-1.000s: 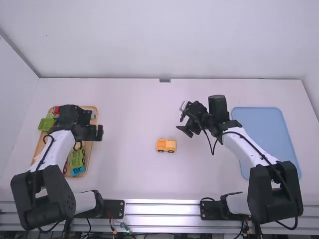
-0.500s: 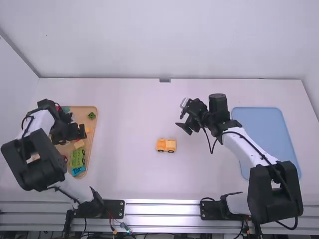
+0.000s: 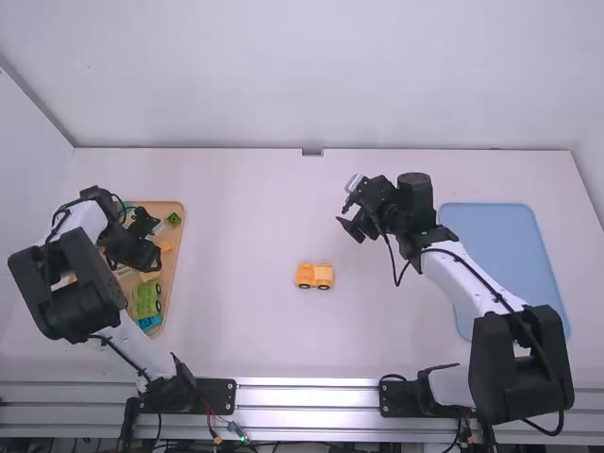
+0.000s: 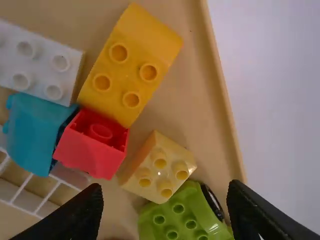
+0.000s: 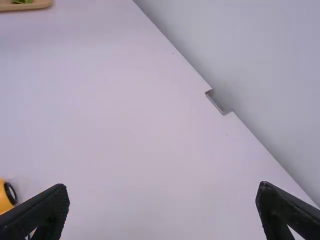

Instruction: Assemble lego blocks to make yellow taxi

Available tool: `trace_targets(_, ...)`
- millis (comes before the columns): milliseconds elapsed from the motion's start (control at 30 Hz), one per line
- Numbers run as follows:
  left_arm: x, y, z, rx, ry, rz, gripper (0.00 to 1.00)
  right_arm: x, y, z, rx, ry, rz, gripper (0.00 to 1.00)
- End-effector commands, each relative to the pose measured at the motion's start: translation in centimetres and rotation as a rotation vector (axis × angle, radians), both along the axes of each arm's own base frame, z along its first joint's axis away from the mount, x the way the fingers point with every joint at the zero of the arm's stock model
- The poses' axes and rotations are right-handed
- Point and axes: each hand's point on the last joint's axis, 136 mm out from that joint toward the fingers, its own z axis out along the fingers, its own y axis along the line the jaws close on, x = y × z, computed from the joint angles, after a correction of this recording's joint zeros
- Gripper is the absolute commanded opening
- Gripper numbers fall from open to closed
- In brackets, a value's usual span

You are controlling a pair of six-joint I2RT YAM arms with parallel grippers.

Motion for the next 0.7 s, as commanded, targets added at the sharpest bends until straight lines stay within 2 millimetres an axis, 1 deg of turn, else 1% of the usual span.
trace_targets(0,-0.3,-0.1,-0.5,0.01,-0.002,-0.116,0.64,0.3,-0.2,0.4,0.009,0.004,-0.028,0.99)
trace_targets(67,-0.2,-0.1,-0.9,0.016,-0.013,-0.149,0.64,0.4,-0.2,0.6,0.01,0.009,-0.026,0.99)
trace_targets(233,-1.0,-0.4,-1.6,0.013,0.003,-0.198,0.53,0.4,-0.2,1.1,0.005,0.024,-0.025,0.99)
trace_targets(400,-1.2,0.0,-1.6,0.035,0.021,-0.195,0.52,0.5,-0.1,1.6,0.007,0.033,-0.025,0.99)
trace_targets(433,-1.5,-0.3,-1.6,0.024,0.031,-0.209,0.5,0.5,-0.1,1.6,0.007,0.03,-0.026,0.99)
trace_targets(500,-1.9,-0.6,-1.6,0.01,0.046,-0.225,0.42,0.6,-0.1,1.7,0.007,0.029,-0.027,0.99)
trace_targets(533,-1.9,-0.6,-1.6,0.01,0.045,-0.225,0.41,0.6,-0.1,1.7,0.007,0.029,-0.027,0.99)
trace_targets(600,-1.2,-0.1,-1.6,0.03,0.019,-0.197,0.43,0.6,-0.1,1.7,0.007,0.029,-0.025,0.99)
trace_targets(633,-0.9,0.0,-1.6,0.038,0.009,-0.19,0.45,0.6,-0.1,1.7,0.007,0.029,-0.025,0.99)
trace_targets(667,-0.9,0.0,-1.6,0.039,0.008,-0.191,0.45,0.6,-0.1,1.7,0.007,0.029,-0.026,0.99)
